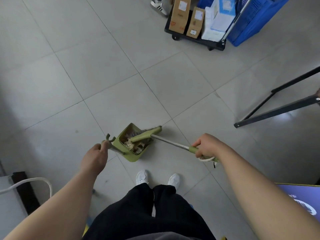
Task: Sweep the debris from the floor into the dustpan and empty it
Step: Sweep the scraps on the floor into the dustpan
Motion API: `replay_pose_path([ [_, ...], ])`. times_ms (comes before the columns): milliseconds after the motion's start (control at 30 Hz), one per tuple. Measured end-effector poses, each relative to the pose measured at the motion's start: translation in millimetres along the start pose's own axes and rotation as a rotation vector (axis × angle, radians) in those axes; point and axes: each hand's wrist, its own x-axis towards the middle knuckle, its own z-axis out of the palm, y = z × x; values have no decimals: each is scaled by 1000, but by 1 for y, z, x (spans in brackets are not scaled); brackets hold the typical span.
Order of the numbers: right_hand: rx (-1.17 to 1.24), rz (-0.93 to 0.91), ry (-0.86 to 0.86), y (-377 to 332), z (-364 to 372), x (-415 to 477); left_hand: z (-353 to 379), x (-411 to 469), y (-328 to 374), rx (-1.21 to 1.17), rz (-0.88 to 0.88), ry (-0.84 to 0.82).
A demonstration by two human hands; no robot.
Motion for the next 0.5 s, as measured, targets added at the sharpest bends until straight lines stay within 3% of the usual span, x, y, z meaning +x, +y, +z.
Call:
replay_pose_path([
  [233, 380, 129, 64, 38, -4, -19, -12, 1, -7, 85, 79, -25],
  [500, 512, 237, 105, 31, 24, -11, -6, 0, -3, 186, 121, -78],
])
